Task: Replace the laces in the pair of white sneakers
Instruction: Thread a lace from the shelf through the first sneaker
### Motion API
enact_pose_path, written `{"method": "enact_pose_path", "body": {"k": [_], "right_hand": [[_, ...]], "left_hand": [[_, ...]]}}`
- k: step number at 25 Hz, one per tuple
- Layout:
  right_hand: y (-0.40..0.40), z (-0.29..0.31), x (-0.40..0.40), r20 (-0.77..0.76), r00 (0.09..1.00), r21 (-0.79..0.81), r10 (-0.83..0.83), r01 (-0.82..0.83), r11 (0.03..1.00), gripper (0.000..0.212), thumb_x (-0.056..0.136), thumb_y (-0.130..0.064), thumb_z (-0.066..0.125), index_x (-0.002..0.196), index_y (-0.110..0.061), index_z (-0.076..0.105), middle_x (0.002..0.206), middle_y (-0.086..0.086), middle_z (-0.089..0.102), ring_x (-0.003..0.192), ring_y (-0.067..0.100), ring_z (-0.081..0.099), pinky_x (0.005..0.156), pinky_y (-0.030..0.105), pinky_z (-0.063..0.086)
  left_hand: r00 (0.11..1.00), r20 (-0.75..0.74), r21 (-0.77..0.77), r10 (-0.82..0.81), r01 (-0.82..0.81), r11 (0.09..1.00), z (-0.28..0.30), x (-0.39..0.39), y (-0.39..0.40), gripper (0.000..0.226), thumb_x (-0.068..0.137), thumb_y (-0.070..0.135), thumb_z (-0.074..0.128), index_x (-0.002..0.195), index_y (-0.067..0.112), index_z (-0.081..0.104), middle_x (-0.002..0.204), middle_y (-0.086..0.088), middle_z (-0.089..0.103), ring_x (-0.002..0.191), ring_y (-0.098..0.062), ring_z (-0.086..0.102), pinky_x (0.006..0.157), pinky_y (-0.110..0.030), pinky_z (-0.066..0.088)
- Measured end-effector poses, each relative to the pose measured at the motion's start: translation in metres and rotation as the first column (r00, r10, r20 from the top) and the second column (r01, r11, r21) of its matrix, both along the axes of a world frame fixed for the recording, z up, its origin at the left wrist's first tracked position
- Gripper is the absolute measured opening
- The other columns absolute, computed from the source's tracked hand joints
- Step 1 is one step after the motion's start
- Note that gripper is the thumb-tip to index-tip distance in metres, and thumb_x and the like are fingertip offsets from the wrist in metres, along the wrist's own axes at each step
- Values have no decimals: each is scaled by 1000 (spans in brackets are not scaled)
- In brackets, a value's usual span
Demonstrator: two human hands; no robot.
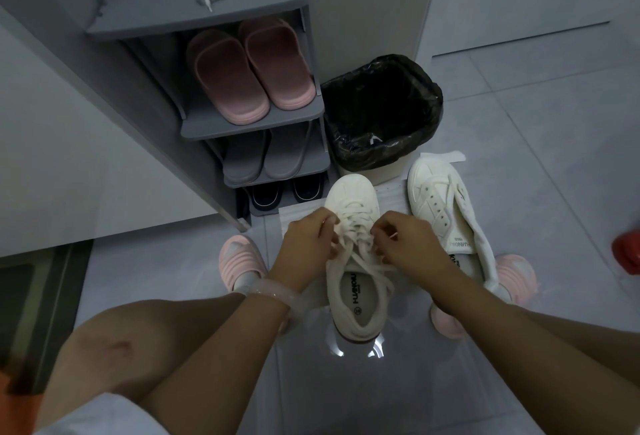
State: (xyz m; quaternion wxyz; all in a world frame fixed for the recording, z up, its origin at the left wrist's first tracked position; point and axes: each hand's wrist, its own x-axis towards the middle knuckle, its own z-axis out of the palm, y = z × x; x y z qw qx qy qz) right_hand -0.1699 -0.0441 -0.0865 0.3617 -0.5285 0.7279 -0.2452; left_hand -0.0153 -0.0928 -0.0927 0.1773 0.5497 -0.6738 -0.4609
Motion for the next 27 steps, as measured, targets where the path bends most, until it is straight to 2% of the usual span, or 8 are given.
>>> {"method": "enact_pose_path", "body": {"k": [2, 5, 9, 12, 16, 19, 23, 27], "right_hand": [[-3, -4, 6, -98, 992, 31, 76, -73, 997, 15, 88, -19, 56, 92, -7, 63, 91, 7, 66, 84, 21, 61, 77, 35, 51], [-8, -2, 11, -197, 973, 87, 117, -101, 991, 18, 88, -24, 55, 96, -9, 61, 96, 5, 63, 90, 20, 57, 76, 30, 45], [-8, -2, 17, -348, 918, 86, 189, -170, 982, 17, 94, -18, 43, 99, -6, 54, 101, 9, 58, 88, 23, 55, 66, 29, 36], [-3, -1, 23, -408, 891, 78, 201, -185, 980, 11, 96, -15, 37, 101, -8, 44, 96, 9, 56, 75, 22, 48, 62, 29, 30], [-4, -1, 17, -369, 915, 76, 162, -144, 987, 6, 97, -12, 34, 93, -13, 29, 84, 11, 56, 66, 25, 46, 58, 31, 31], [-3, -5, 12, -303, 936, 47, 177, -171, 984, 6, 97, -13, 36, 92, -13, 33, 81, 11, 57, 67, 29, 52, 55, 35, 37], [-9, -3, -3, 50, 999, 47, -14, 12, 999, 16, 95, -15, 43, 90, -7, 56, 80, 15, 68, 70, 29, 65, 72, 42, 54], [-11, -6, 2, -104, 990, 97, 100, -90, 991, 14, 90, -16, 52, 97, -7, 59, 84, 6, 61, 79, 21, 57, 71, 32, 46]], "left_hand": [[998, 34, 0, -48, 48, 999, -4, 1, -2, 11, 90, 6, 53, 85, 8, 63, 72, 0, 60, 61, -14, 59, 68, -32, 56], [973, 160, -86, -165, 180, 980, -5, -2, -3, 7, 85, 8, 59, 90, 6, 64, 85, -2, 58, 68, -9, 52, 63, -13, 41], [900, 364, -216, -240, 332, 918, -2, -8, 0, 13, 91, 9, 47, 97, 4, 57, 98, -10, 57, 89, -20, 51, 67, -20, 27], [878, 418, -215, -233, 345, 914, 1, -12, 4, 12, 95, 9, 37, 100, 5, 48, 101, -13, 56, 91, -26, 52, 64, -23, 23], [937, 315, -157, -153, 211, 965, 1, -10, 3, 6, 97, 11, 33, 92, 13, 33, 85, -7, 53, 75, -23, 50, 60, -25, 25], [943, 292, -124, -158, 201, 972, -4, -8, -2, 9, 97, 9, 35, 90, 15, 35, 85, -11, 60, 76, -27, 57, 66, -35, 42], [995, 62, -26, -82, 84, 996, -6, -3, -10, 15, 94, 6, 44, 82, 10, 53, 71, -7, 60, 68, -26, 62, 73, -46, 55], [965, 207, -112, -161, 187, 976, -10, -8, -9, 8, 87, 7, 56, 91, 4, 62, 90, -9, 60, 76, -17, 53, 74, -28, 46]]}}
